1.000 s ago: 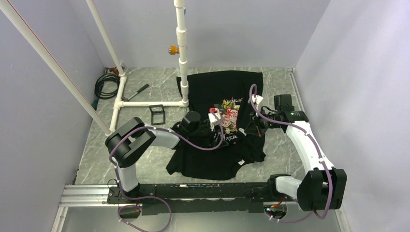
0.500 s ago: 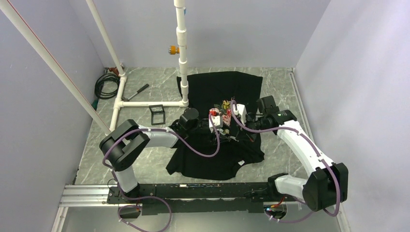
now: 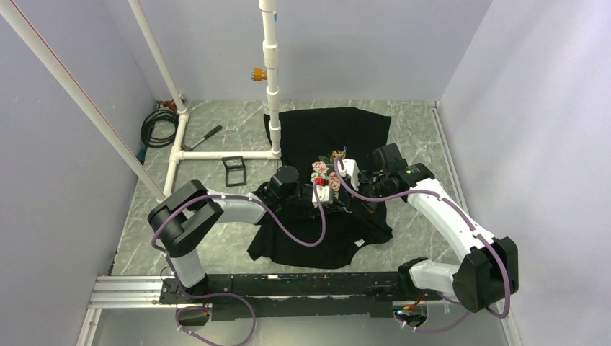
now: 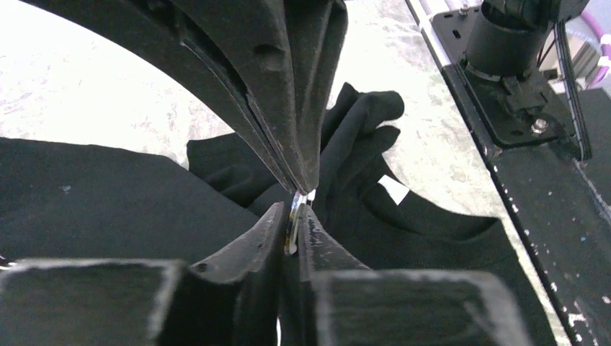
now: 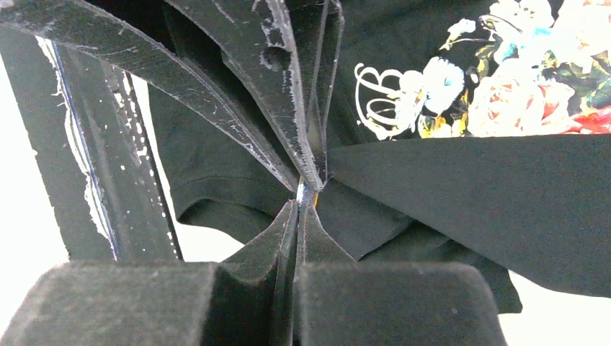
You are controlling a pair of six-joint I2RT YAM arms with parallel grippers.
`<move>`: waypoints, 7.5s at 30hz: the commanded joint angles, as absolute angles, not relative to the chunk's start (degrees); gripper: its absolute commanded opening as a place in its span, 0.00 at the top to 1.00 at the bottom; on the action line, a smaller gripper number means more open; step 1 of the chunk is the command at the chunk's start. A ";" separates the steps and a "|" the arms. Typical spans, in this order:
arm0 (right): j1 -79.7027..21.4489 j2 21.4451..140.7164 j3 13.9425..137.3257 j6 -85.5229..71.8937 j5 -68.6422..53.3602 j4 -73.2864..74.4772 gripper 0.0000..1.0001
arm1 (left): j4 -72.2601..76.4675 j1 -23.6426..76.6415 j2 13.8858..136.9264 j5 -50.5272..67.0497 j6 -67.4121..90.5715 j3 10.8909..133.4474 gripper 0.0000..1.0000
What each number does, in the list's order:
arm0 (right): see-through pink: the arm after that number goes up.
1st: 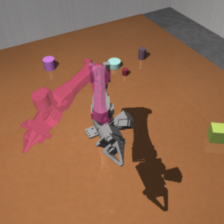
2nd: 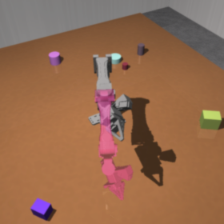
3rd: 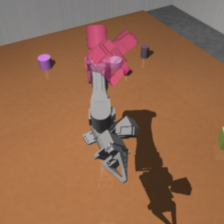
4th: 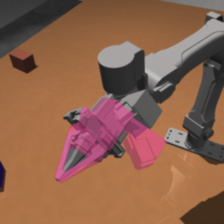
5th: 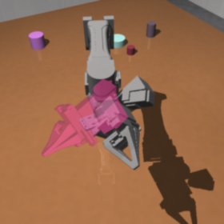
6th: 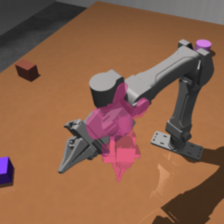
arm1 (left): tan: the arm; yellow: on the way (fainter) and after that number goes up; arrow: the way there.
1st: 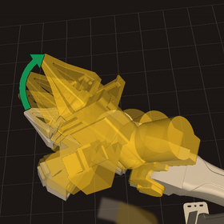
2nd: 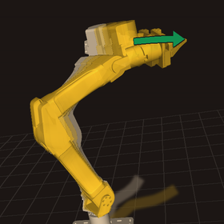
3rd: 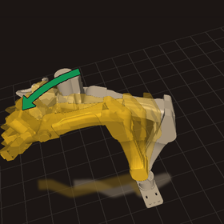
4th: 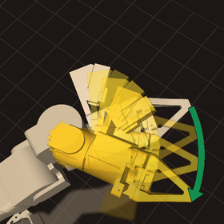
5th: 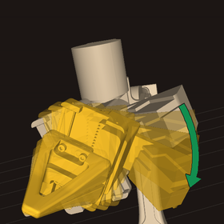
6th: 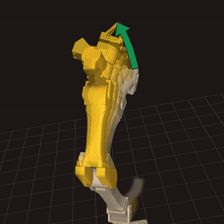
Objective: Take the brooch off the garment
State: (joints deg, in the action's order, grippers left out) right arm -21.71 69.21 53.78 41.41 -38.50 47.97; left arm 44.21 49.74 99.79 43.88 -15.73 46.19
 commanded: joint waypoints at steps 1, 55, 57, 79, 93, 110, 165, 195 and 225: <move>-22.22 68.91 56.84 41.12 -40.07 46.76 1.00 | 42.11 50.15 98.47 46.75 -16.56 48.26 0.96; -13.86 65.83 52.16 44.31 -48.56 45.11 0.66 | 61.41 45.08 102.58 56.60 10.38 49.66 1.00; -13.86 65.86 52.27 44.32 -48.85 45.04 0.70 | 61.65 45.09 102.61 56.69 10.68 49.66 1.00; -13.79 64.72 50.90 30.99 -44.07 40.06 1.00 | 53.77 46.48 102.13 35.42 11.50 50.06 0.08; -13.79 64.19 52.75 32.36 -45.92 42.42 1.00 | 42.75 48.06 103.55 27.20 5.33 52.29 0.19; -12.74 63.77 52.09 33.40 -46.35 41.98 1.00 | 55.80 46.73 100.26 39.58 5.00 45.26 0.39; -12.99 66.15 50.73 32.46 -52.73 40.98 1.00 | 56.80 48.72 100.85 39.79 5.38 46.46 0.57; -12.96 65.48 50.45 33.53 -51.93 41.66 1.00 | 52.18 47.37 100.81 31.54 7.14 47.66 0.82; -13.01 65.57 50.06 31.13 -45.03 38.21 1.00 | 52.27 46.71 99.96 31.33 10.04 47.51 0.64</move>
State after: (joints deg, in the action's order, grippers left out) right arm -12.71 66.43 49.80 32.18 -44.84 37.58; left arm 48.66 48.01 100.77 31.83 10.63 48.14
